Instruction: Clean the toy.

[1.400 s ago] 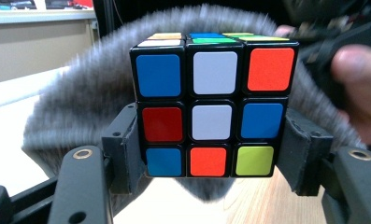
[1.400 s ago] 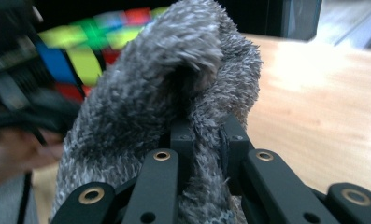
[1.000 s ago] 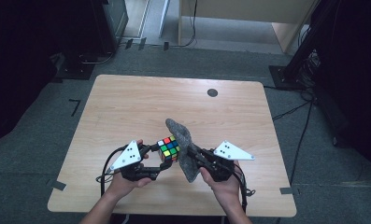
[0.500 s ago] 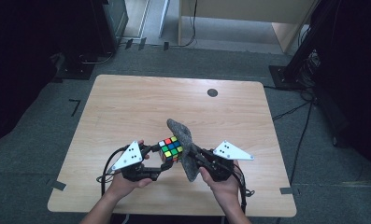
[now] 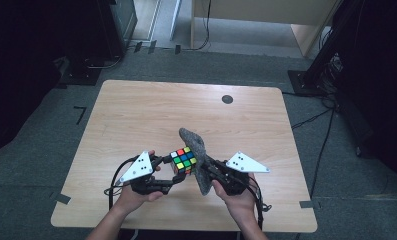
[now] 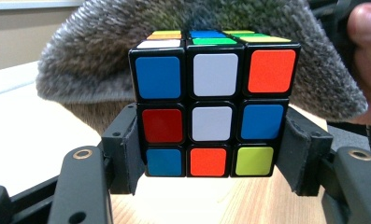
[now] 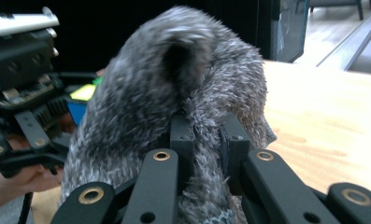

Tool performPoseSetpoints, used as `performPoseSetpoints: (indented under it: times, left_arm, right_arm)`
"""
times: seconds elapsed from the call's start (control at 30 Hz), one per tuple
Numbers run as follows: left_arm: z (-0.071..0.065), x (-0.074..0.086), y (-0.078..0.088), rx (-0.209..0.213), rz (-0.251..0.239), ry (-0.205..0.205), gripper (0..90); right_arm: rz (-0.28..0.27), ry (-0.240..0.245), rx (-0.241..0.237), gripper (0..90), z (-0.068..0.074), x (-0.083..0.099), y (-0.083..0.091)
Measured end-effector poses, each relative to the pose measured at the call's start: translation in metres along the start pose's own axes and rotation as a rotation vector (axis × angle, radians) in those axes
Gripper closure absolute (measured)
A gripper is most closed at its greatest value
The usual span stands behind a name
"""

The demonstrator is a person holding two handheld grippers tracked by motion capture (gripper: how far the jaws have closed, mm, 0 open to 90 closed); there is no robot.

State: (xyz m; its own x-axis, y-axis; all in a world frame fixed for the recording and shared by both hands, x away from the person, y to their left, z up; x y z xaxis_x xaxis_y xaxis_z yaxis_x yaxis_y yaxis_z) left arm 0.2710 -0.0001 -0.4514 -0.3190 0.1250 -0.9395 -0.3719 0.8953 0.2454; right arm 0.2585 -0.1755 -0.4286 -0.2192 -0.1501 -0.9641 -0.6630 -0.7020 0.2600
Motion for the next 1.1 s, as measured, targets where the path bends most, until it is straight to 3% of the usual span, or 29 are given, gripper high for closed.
performPoseSetpoints:
  times: [0.07, 0.1, 0.13, 0.2, 0.33, 0.43, 0.5, 0.6, 0.73, 0.8, 0.9, 0.93, 1.03, 1.1]
  left_arm:
    - [0.000, -0.001, 0.001, 0.000, -0.006, 0.005, 34.5]
    - [0.000, -0.002, 0.003, -0.001, -0.012, 0.008, 34.5]
    - [0.001, -0.002, 0.003, 0.000, -0.013, 0.008, 34.5]
    - [0.001, -0.002, 0.003, 0.002, -0.016, 0.010, 34.4]
    - [0.001, 0.000, 0.001, 0.000, 0.000, 0.002, 34.5]
    - [0.000, 0.000, 0.000, 0.007, -0.002, 0.011, 34.5]
    - [0.001, -0.002, 0.002, 0.006, -0.015, 0.018, 34.5]
    - [0.002, -0.003, 0.004, 0.006, -0.022, 0.024, 34.5]
    - [0.003, -0.002, 0.003, 0.006, -0.018, 0.022, 34.5]
    - [0.002, -0.001, 0.001, 0.009, -0.006, 0.013, 34.5]
    - [-0.001, -0.001, 0.000, 0.008, -0.002, 0.009, 34.5]
    - [-0.001, -0.001, 0.001, 0.012, -0.005, 0.013, 34.5]
    - [0.000, -0.003, 0.004, 0.019, -0.017, 0.023, 34.5]
    - [0.001, -0.004, 0.004, 0.025, -0.022, 0.027, 34.5]
  right_arm:
    - [0.027, -0.026, -0.014, 80.1, -0.001, 0.008, -0.005]
    - [0.092, -0.038, -0.031, 80.0, -0.001, 0.020, -0.014]
    - [0.104, -0.036, -0.032, 80.1, -0.001, 0.022, -0.015]
    - [0.100, -0.025, -0.025, 80.0, 0.000, 0.020, -0.014]
    - [-0.001, -0.021, 0.000, 80.1, -0.001, 0.002, 0.000]
    - [0.005, -0.014, 0.002, 80.1, 0.001, 0.002, -0.001]
    - [0.057, -0.048, -0.018, 80.0, 0.000, 0.014, -0.009]
    - [0.086, -0.049, -0.024, 80.0, 0.001, 0.020, -0.014]
    - [0.045, -0.030, -0.013, 80.0, 0.001, 0.010, -0.007]
    - [-0.007, -0.012, 0.004, 80.0, 0.000, -0.001, 0.001]
    - [0.006, -0.012, -0.001, 80.0, 0.000, 0.002, -0.001]
    - [0.045, -0.035, -0.023, 79.9, -0.001, 0.011, -0.007]
    - [0.089, -0.032, -0.033, 79.8, -0.001, 0.018, -0.013]
    - [0.063, -0.020, -0.018, 79.8, -0.001, 0.013, -0.010]
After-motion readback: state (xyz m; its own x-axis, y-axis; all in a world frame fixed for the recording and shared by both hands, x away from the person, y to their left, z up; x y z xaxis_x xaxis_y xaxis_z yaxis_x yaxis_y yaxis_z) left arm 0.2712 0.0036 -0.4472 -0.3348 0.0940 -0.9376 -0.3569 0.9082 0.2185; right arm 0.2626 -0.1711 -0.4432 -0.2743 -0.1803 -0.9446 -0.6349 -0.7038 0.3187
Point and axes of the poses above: each handheld gripper's, and its own axes: y roughly backward along the jaws, x roughly out of its underside, z roughly to its left, the point moved 6 cm from there along -y, roughly forward along the jaws, and after that the axes turned 11 degrees about y, right-handed, at the moved point
